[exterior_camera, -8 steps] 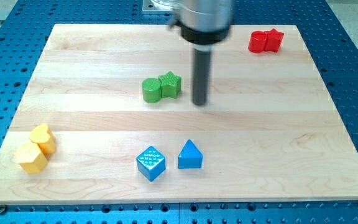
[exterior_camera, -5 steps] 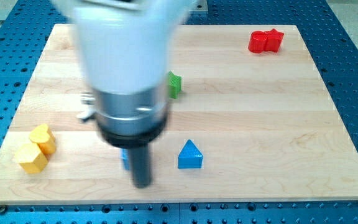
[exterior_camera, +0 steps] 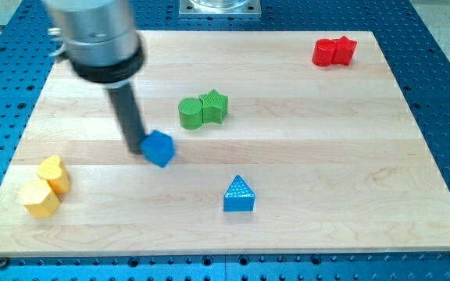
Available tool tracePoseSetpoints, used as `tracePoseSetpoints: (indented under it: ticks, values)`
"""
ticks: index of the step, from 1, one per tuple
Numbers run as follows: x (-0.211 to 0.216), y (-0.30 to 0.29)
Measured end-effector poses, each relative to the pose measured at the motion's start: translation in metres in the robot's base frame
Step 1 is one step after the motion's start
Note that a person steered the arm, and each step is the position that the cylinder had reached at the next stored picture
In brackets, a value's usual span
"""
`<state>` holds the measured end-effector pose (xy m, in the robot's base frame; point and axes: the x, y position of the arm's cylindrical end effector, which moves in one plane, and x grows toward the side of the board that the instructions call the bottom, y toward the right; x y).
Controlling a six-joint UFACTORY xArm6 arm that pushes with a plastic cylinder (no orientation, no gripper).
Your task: Push the blue blocks into the green blocks
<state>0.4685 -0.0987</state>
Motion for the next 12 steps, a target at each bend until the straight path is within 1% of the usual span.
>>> tracePoseSetpoints:
  ticks: [1,2,3,4,5,6,7,8,9,10,11,12]
  values:
    - [0.025,-0.024]
    - [0.068,-0.038]
    - [0.036,0.045]
    - [0.016,0.099]
    - [0.043,0.122]
    - [0.062,0.202]
    - [0.108,0.142]
    - [0.053,0.080]
    - [0.080,0.091]
    - [0.126,0.084]
    - [0.081,0.026]
    - [0.027,0.036]
